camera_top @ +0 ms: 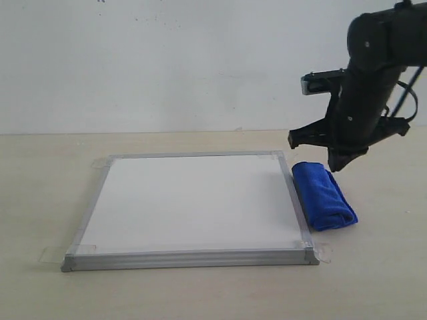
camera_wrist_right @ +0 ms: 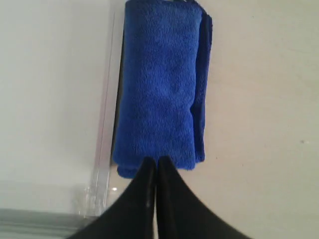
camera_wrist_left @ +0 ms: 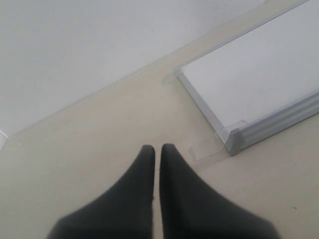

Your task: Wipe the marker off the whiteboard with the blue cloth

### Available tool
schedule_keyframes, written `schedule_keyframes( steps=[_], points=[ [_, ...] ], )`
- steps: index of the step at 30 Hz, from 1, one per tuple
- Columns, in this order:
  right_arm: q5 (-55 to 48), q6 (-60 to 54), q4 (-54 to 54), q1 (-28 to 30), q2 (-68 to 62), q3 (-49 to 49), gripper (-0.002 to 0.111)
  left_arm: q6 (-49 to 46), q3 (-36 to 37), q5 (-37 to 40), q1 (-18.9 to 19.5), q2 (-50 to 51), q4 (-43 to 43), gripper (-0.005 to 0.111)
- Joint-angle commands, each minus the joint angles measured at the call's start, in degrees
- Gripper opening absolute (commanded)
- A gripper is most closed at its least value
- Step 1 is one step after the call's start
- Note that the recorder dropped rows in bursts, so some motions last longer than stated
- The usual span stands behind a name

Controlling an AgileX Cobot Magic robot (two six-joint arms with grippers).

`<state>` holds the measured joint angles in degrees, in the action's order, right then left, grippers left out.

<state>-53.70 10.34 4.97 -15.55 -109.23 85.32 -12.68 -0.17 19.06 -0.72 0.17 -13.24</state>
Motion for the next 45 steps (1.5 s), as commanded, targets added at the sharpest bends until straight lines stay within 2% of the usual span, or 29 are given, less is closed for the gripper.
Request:
schedule_keyframes(
  steps=[1,4,10,27,34,39,45],
  points=[
    [14.62,1.48,1.05,0.0,12.66,-17.95,0.0,-0.3,0.17,-0.24,0.14,-0.17,0.09,0.004],
    [21.0,1.48,3.58,0.0,20.63,-28.3,0.0,-0.3,0.17,-0.24,0.14,-0.17,0.09,0.004],
    [17.57,1.48,3.08,0.0,29.82,-37.26,0.0,-0.3,0.17,-0.24,0.14,-0.17,0.09,0.004],
    [16.43,1.48,2.84,0.0,32.44,-37.54,0.0,-0.3,0.17,-0.24,0.14,-0.17,0.09,0.004],
    [18.18,1.48,7.83,0.4,44.58,-37.54,0.0,-0.3,0.17,-0.24,0.14,-0.17,0.09,0.004],
    [31.58,1.48,8.36,4.76,57.1,-42.62,0.0,-0.3,0.17,-0.24,0.14,-0.17,0.09,0.004],
    [46.42,1.48,8.36,12.0,70.64,-57.76,0.0,-0.3,0.17,-0.24,0.14,-0.17,0.09,0.004]
  ],
)
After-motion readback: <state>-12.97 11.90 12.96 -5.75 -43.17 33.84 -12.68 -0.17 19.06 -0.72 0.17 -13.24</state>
